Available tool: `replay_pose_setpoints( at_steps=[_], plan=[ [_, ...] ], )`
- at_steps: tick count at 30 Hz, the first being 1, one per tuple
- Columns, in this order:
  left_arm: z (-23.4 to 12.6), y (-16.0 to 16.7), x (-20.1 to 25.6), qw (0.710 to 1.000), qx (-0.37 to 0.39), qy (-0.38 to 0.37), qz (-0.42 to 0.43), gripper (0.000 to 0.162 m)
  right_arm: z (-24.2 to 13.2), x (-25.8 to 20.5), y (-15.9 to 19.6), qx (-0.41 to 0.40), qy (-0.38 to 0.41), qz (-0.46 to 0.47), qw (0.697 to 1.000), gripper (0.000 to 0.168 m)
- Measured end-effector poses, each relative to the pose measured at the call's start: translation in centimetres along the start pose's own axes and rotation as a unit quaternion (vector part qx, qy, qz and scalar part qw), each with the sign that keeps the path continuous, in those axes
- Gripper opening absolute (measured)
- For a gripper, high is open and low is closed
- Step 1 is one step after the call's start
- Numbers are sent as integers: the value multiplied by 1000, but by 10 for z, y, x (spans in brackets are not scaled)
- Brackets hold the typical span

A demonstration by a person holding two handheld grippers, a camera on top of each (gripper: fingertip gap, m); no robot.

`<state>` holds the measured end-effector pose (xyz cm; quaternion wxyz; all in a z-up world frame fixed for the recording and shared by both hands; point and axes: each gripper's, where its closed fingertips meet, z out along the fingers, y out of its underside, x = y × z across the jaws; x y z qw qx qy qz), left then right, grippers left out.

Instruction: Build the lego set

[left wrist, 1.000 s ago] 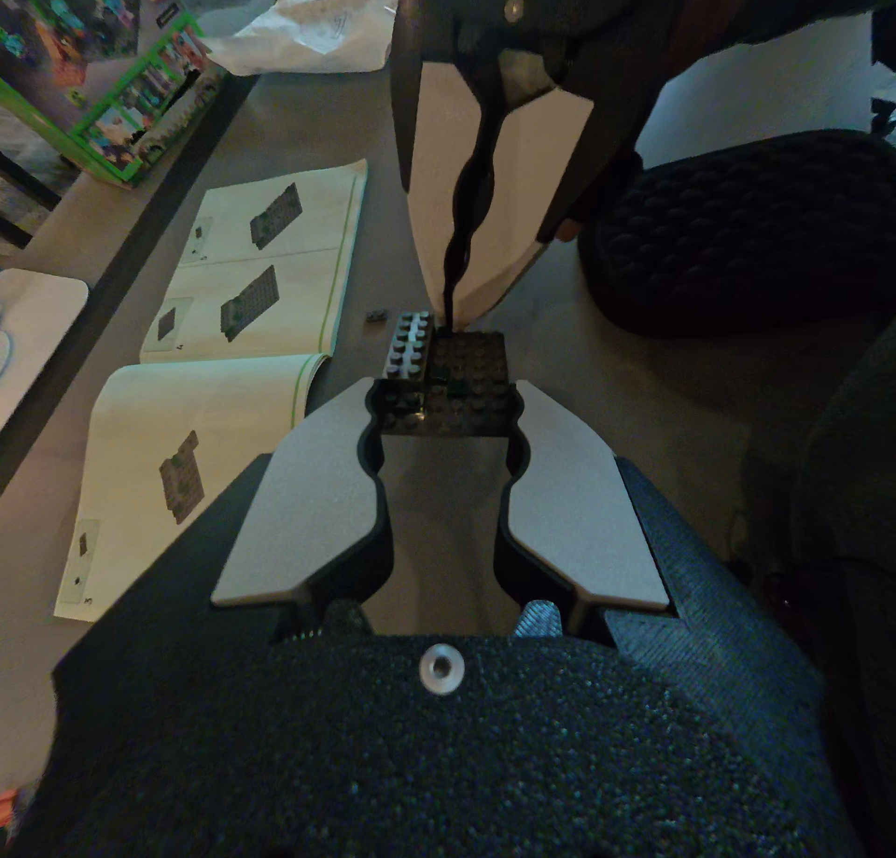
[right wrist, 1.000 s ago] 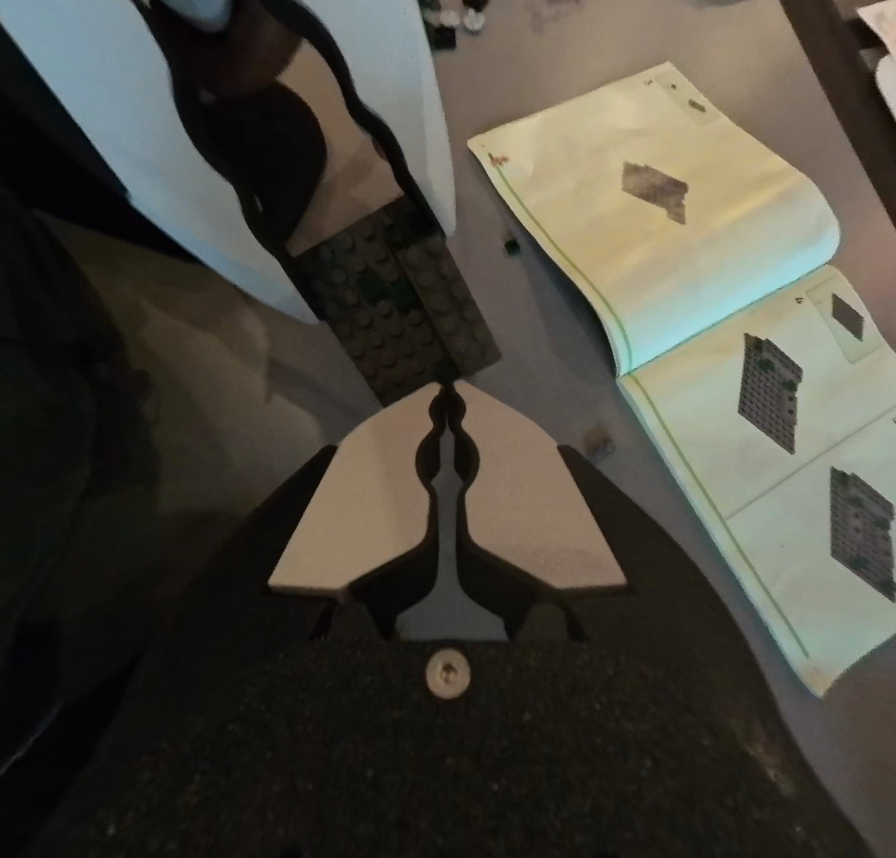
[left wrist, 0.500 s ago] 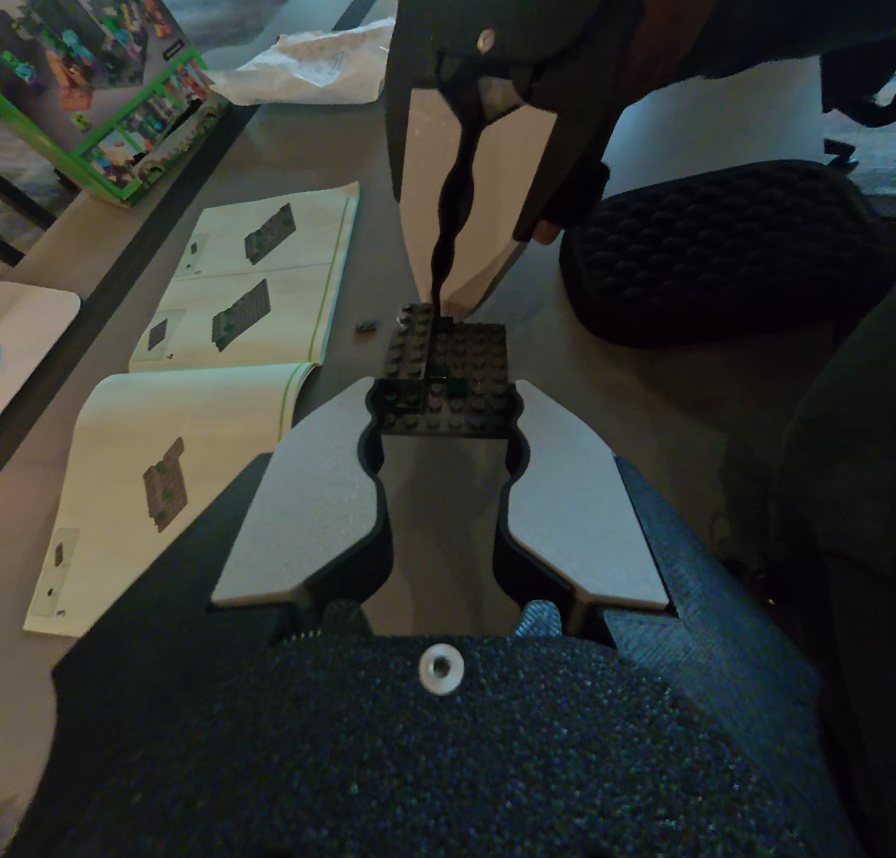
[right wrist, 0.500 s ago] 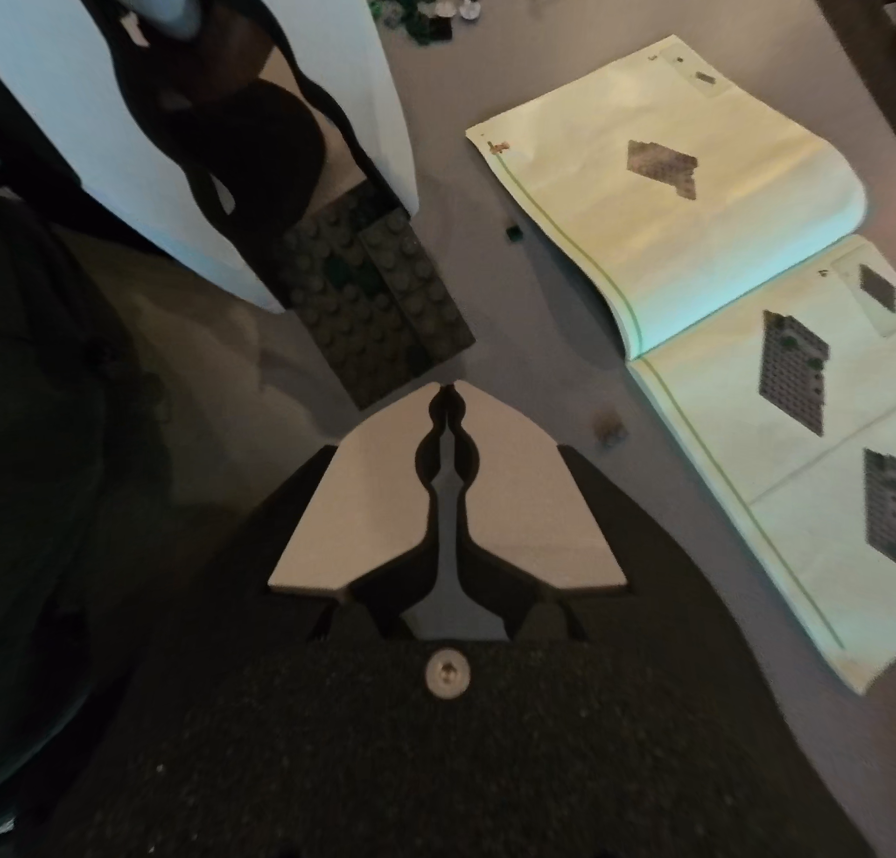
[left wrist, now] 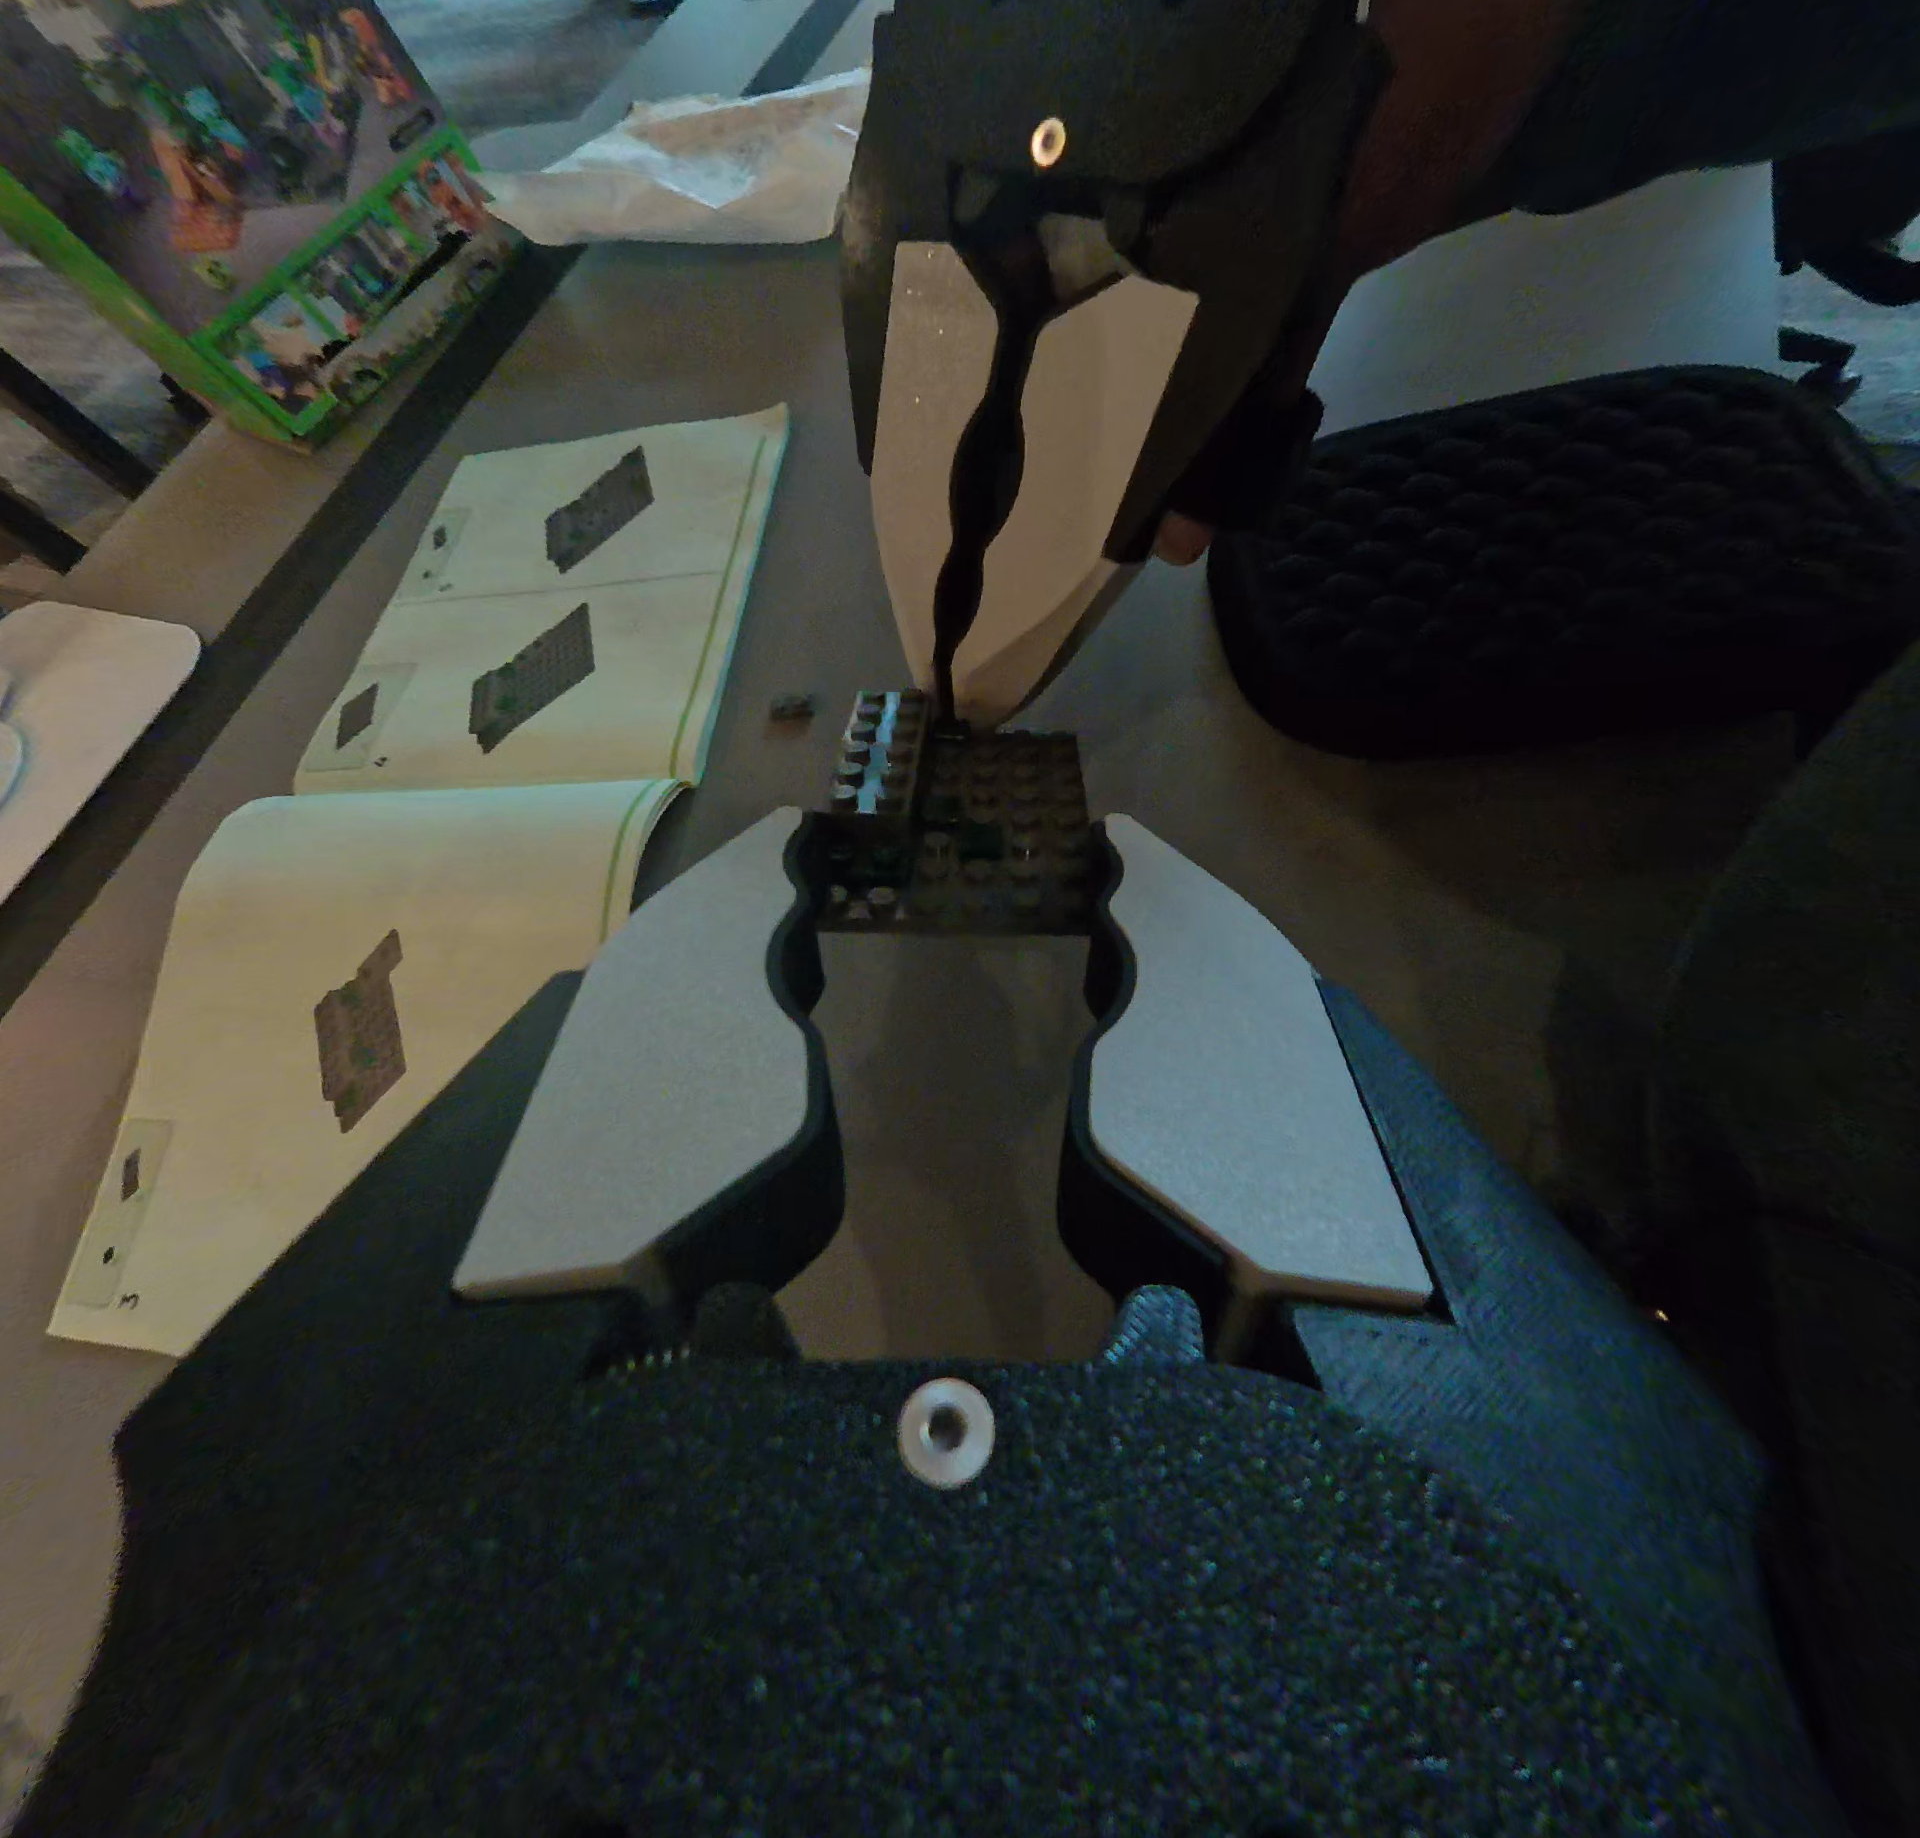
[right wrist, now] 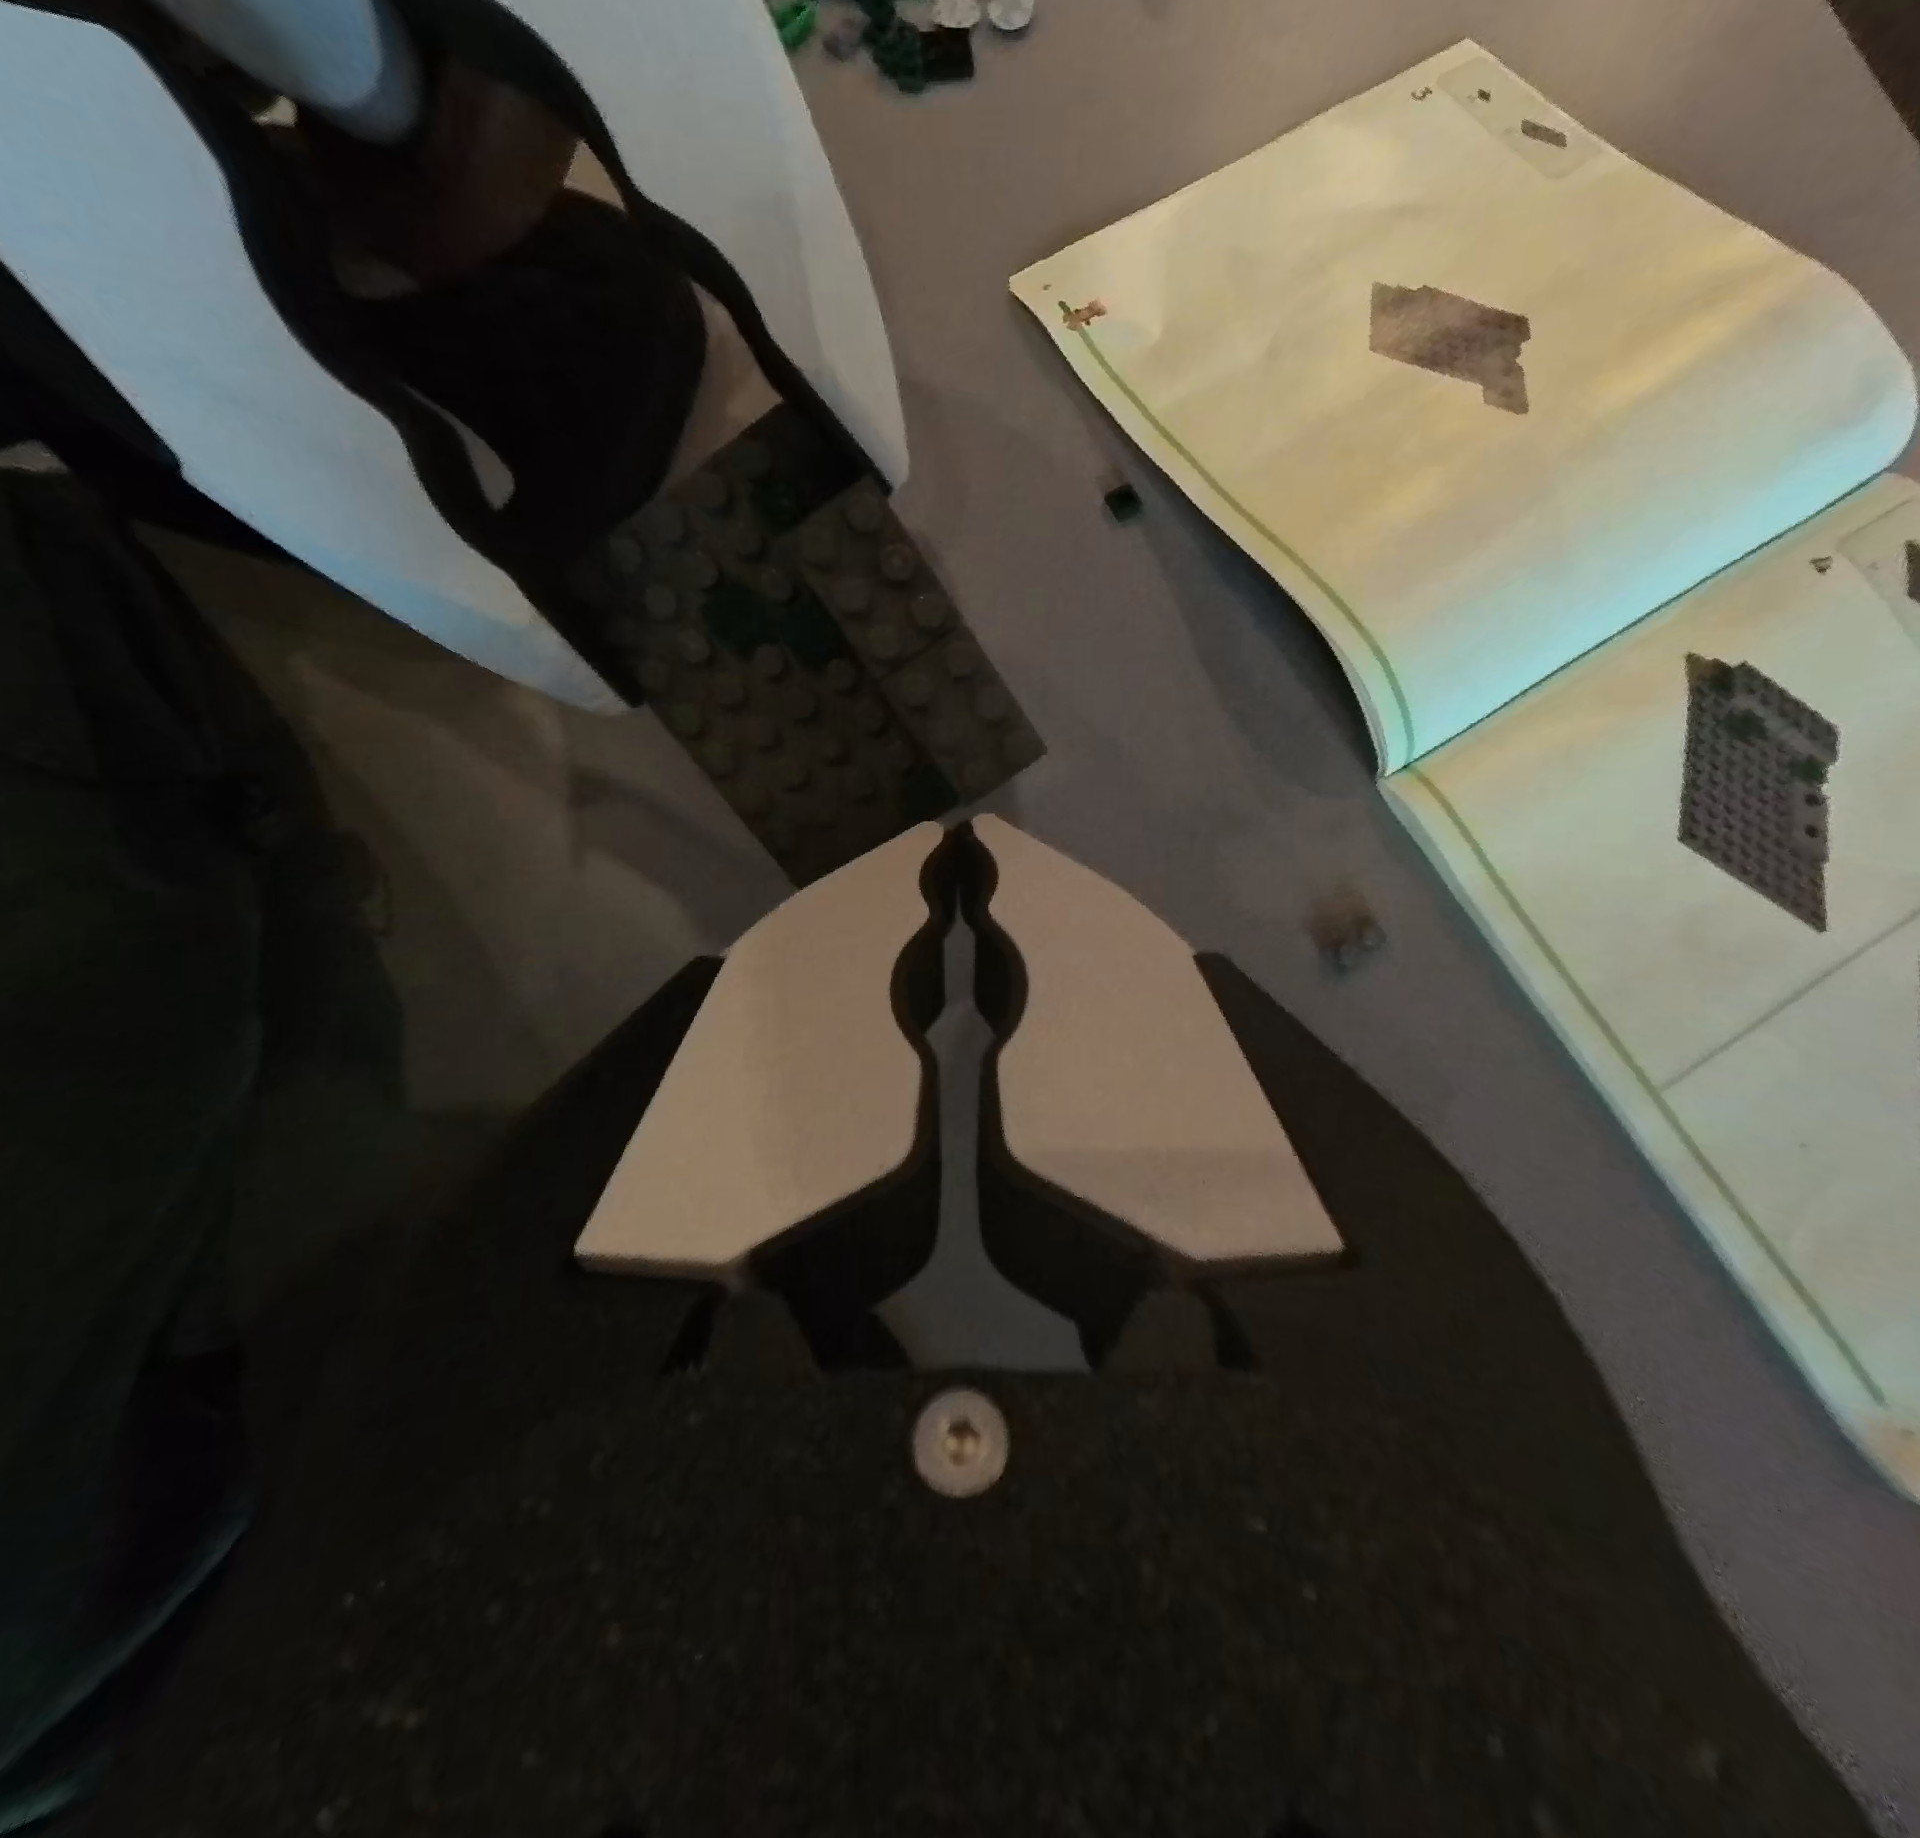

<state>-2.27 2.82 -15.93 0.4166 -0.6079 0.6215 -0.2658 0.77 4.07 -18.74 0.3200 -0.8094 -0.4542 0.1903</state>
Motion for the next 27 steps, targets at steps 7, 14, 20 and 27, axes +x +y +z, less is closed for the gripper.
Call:
replay_pose_setpoints(
  at_steps=[7, 14, 20, 27],
  plan=[
    [0, -10, 3, 999, 32, -11, 19, 16, 5, -7, -5, 15, 1, -1, 1000, 0],
    [1, 11, -5, 1000, 15, 0, -22, 16, 0, 2, 13, 7, 17, 13, 1000, 0],
    [-5, 11, -9, 994, 63, 19, -84, 17, 0, -4, 12, 99, -109, 133, 980, 0],
    [-27, -13, -10, 980, 153, 30, -120, 16, -4, -32, -7, 176, -293, 234, 910, 50]
  ],
)
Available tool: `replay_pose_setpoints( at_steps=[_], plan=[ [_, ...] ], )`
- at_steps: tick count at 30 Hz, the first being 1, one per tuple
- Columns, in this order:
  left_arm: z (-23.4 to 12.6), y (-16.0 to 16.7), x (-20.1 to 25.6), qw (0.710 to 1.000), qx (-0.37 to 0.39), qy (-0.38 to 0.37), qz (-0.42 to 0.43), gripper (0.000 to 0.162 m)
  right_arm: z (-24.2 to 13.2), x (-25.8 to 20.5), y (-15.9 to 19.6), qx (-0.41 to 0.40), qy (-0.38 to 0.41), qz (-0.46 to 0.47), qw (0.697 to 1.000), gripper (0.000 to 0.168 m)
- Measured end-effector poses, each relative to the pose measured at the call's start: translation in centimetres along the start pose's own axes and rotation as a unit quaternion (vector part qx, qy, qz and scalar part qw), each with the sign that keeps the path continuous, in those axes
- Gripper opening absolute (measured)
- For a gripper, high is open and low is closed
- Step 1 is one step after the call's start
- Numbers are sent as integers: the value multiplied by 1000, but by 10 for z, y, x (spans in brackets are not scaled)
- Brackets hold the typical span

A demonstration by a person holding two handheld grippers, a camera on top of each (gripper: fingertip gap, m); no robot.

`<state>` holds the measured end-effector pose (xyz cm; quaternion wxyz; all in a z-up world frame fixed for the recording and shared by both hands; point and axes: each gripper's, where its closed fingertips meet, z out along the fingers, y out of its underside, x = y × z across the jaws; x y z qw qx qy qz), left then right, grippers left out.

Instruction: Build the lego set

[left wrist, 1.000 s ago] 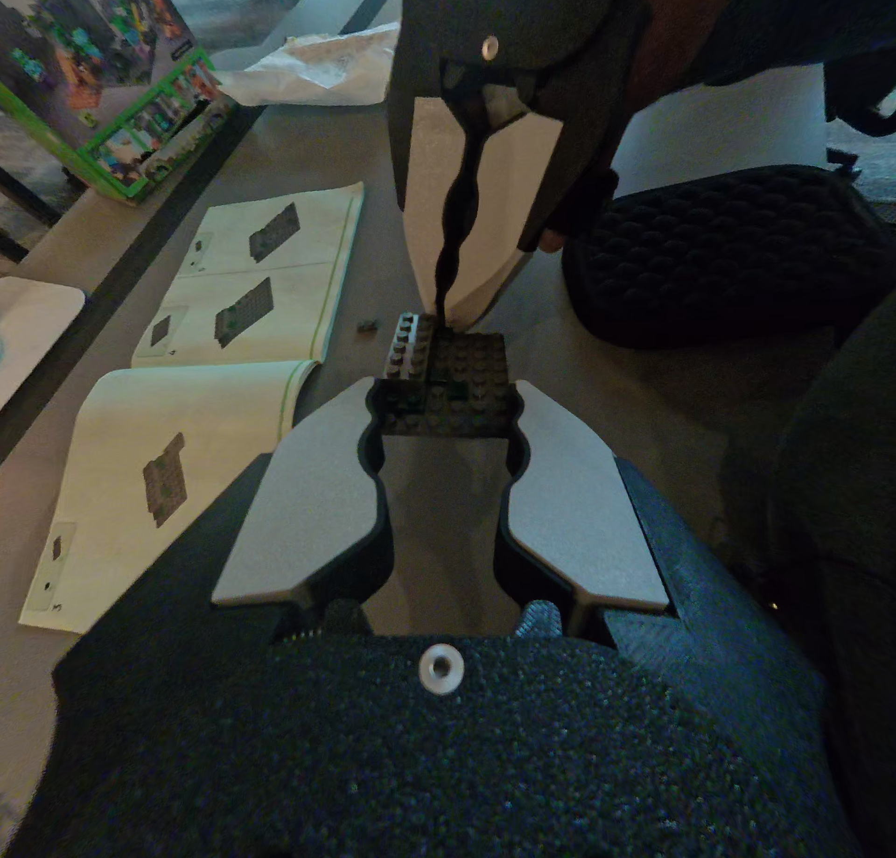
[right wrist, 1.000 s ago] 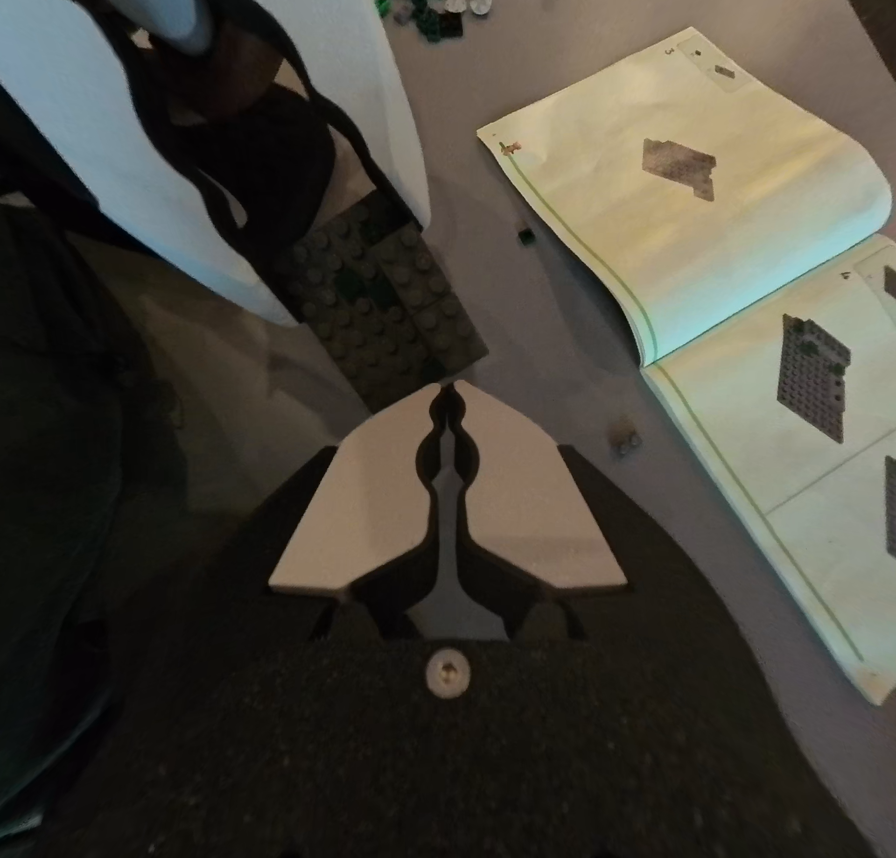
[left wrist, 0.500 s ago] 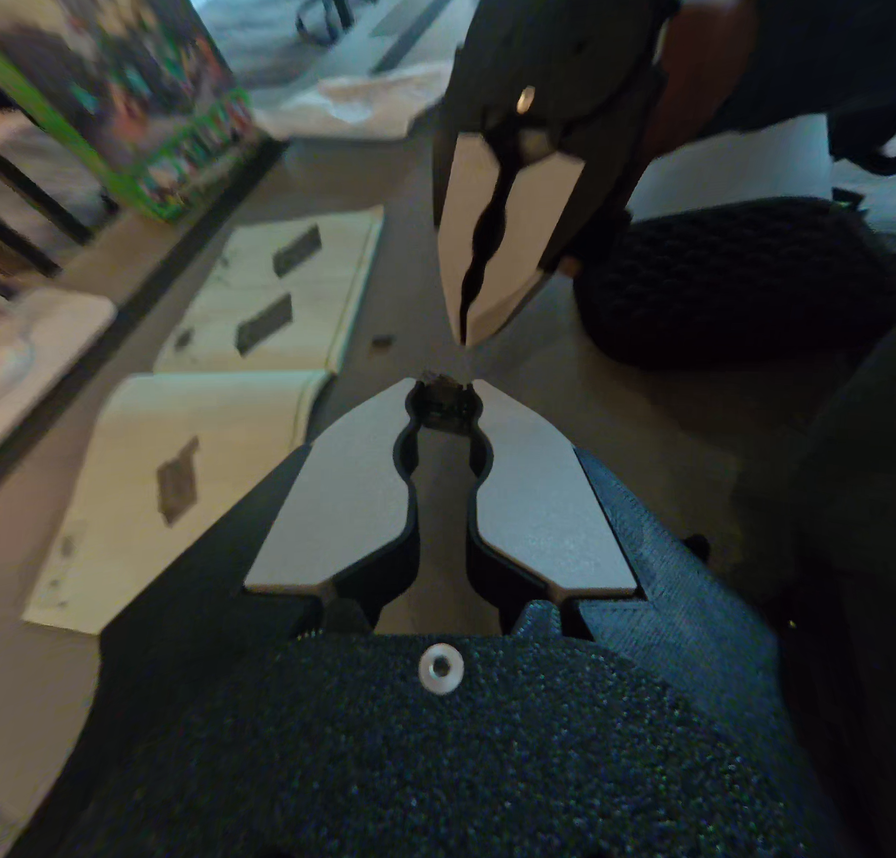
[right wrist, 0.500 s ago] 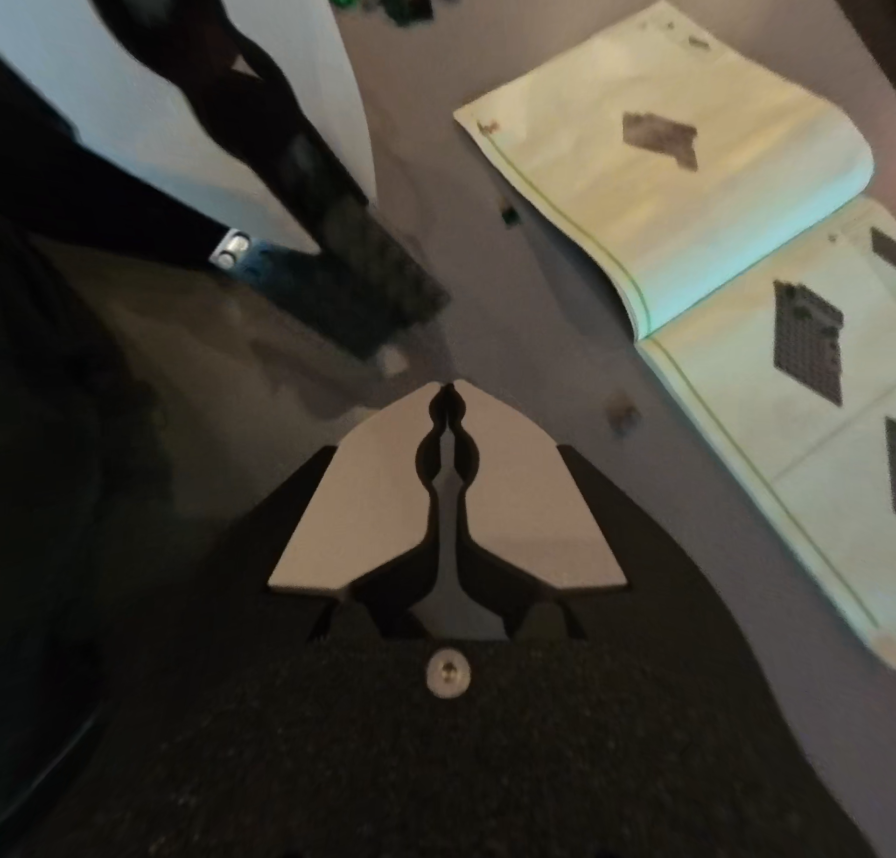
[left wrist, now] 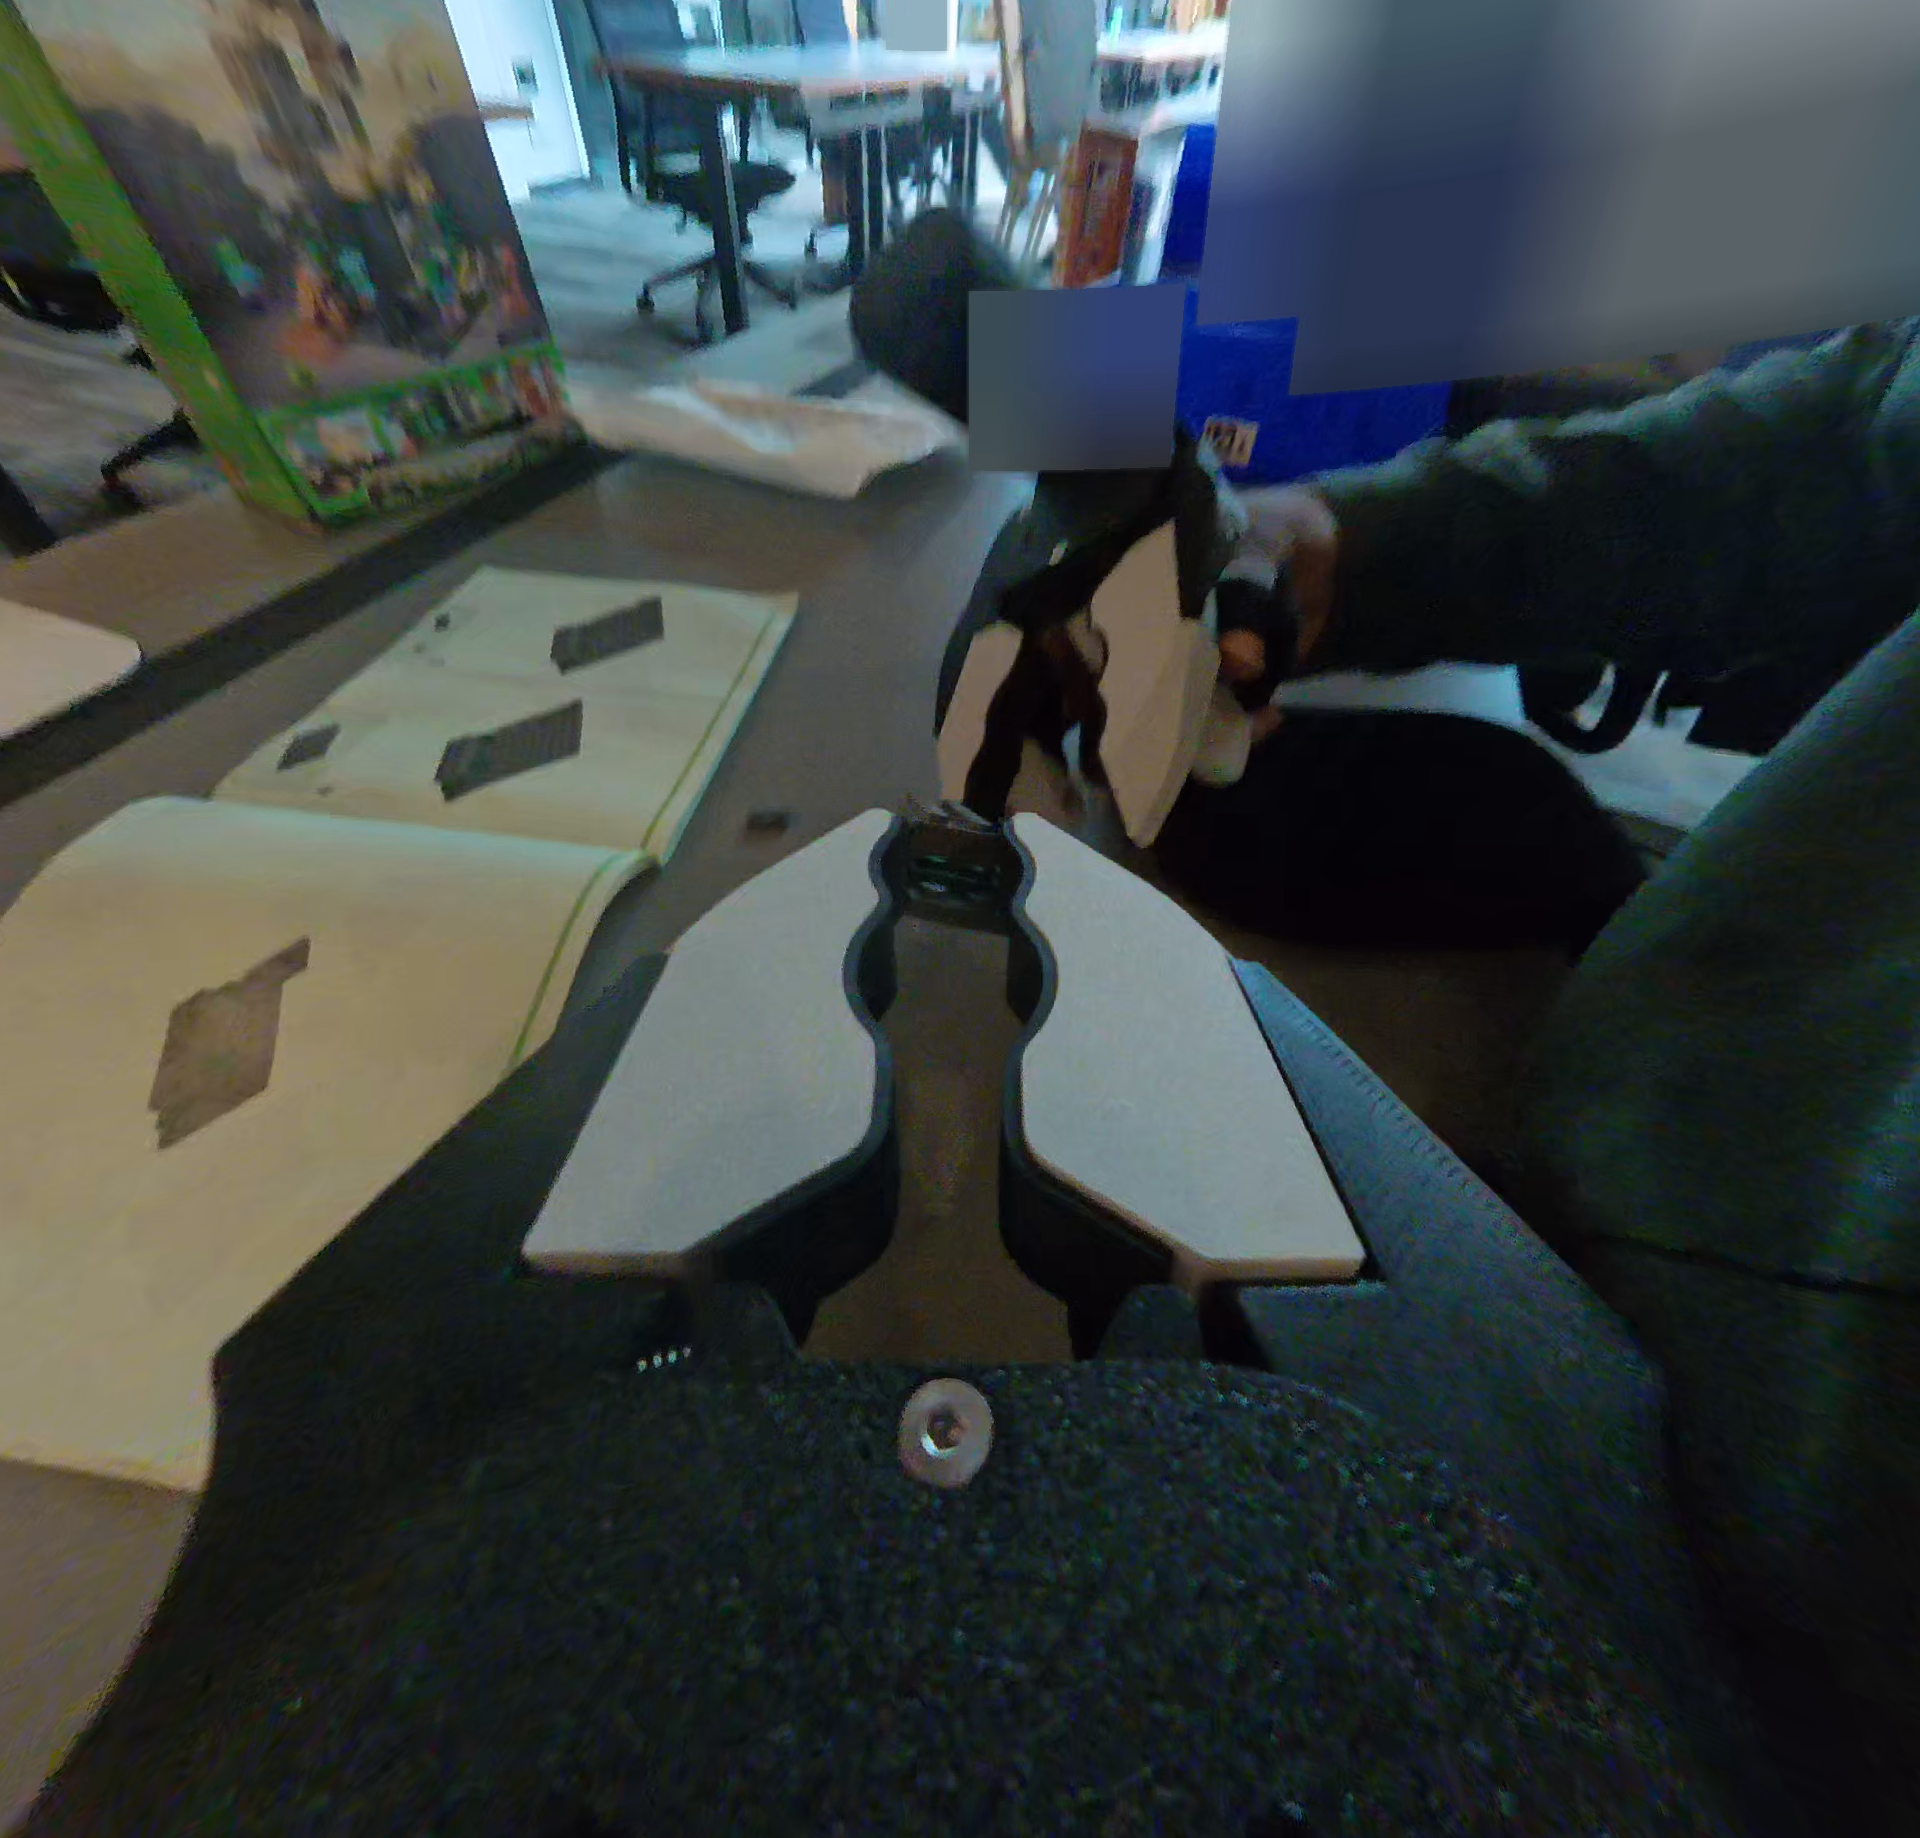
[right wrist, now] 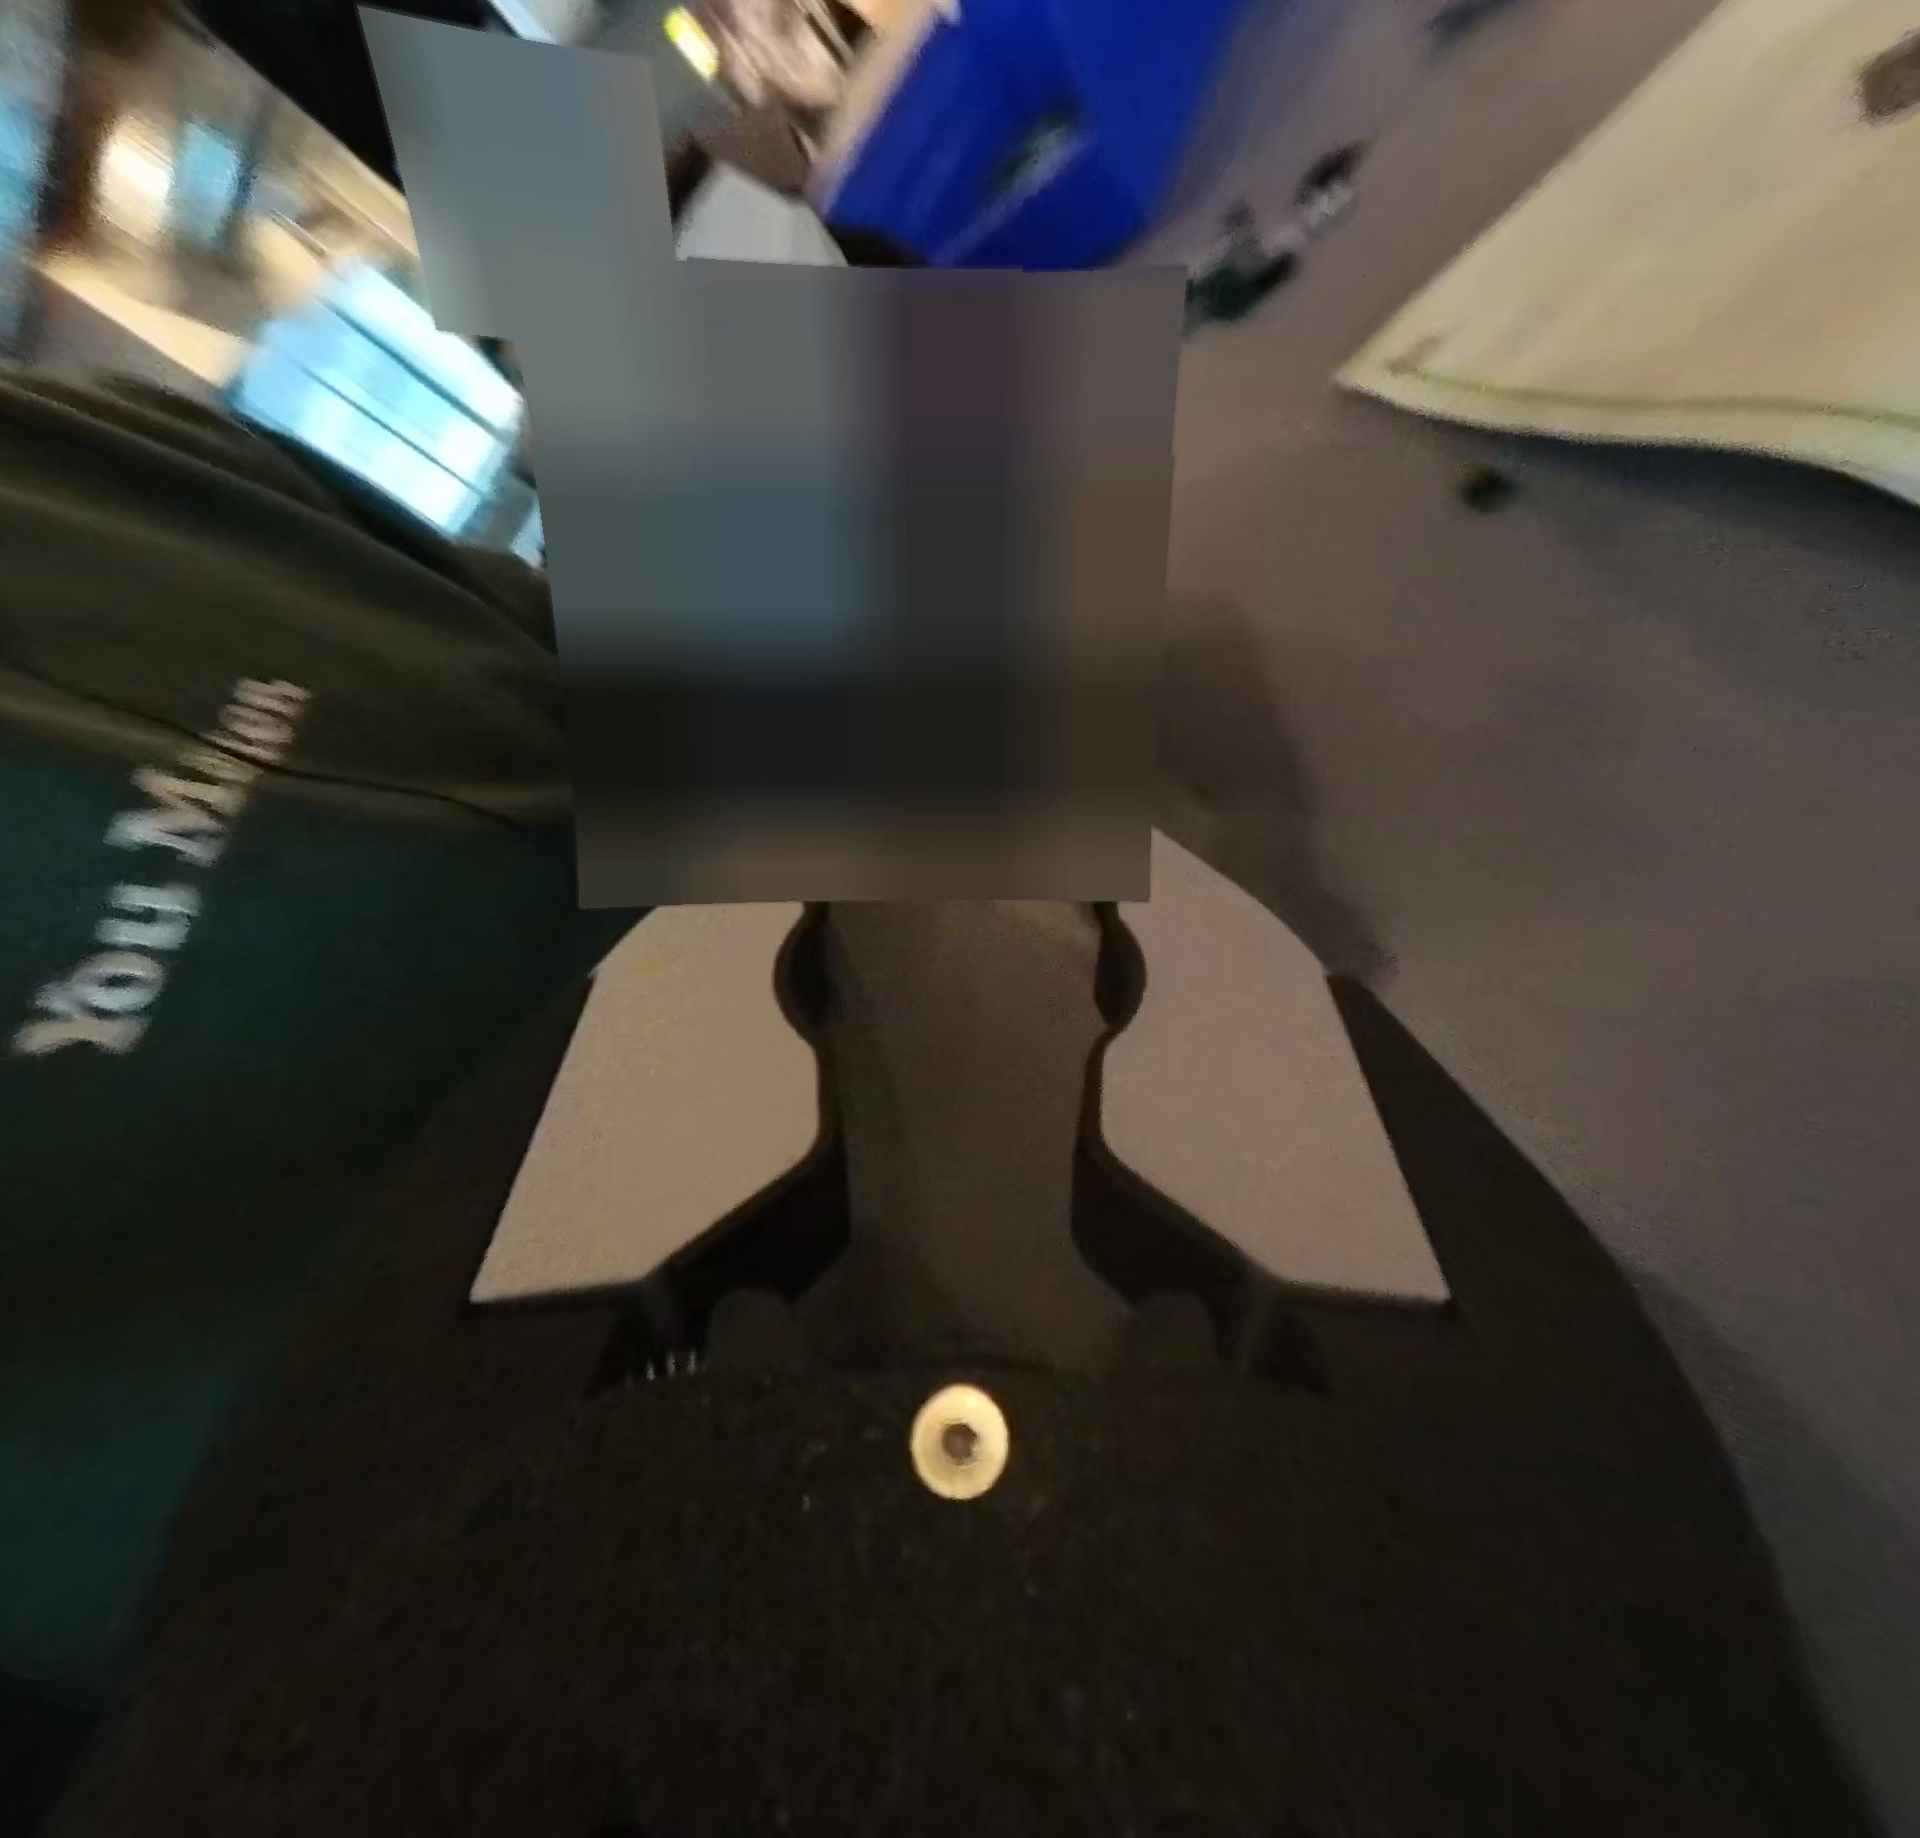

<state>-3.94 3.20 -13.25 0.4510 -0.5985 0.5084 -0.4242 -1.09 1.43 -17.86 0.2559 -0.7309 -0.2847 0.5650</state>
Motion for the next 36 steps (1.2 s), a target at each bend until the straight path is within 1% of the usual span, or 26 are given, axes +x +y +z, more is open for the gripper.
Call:
replay_pose_setpoints(
  at_steps=[3, 4, 8, 10, 11, 15, 18, 20, 22, 24, 27, 33, 36],
  plan=[
    [-3, -14, 7, 999, 32, 12, -3, 18, 3, -17, -11, 23, -63, 23, 997, 54],
    [-5, -19, 9, 999, 44, 14, -2, 16, 3, -24, -15, 29, -90, 37, 995, 54],
    [-7, -31, 13, 997, 72, 18, 13, 16, 6, -46, -25, 50, -172, 71, 981, 24],
    [-9, -33, 14, 997, 77, 25, 16, 19, 2, -48, -30, 73, -192, 96, 974, 9],
    [-9, -31, 14, 997, 71, 23, 20, 20, 1, -47, -31, 78, -192, 102, 973, 5],
    [-10, -25, 18, 997, 57, 32, 30, 30, 2, -46, -28, 78, -180, 111, 974, 4],
    [-9, -17, 18, 998, 32, 29, 45, 47, 1, -45, -30, 83, -186, 134, 970, 4],
    [-7, -10, 19, 997, 11, 24, 73, 59, 0, -42, -31, 87, -183, 143, 969, 4],
    [-5, -5, 17, 995, -7, 8, 102, 64, 1, -41, -31, 86, -181, 154, 968, 4],
    [-3, 0, 13, 991, -26, -13, 134, 64, 3, -40, -32, 85, -179, 165, 966, 4],
    [-1, 6, 6, 983, -46, -40, 173, 56, 6, -41, -33, 82, -180, 177, 964, 4],
    [0, 10, 3, 984, -52, -33, 166, 56, 8, -39, -31, 80, -156, 191, 966, 4],
    [0, 12, 4, 988, -40, -18, 146, 56, 9, -40, -30, 82, -144, 189, 968, 4]
  ],
)
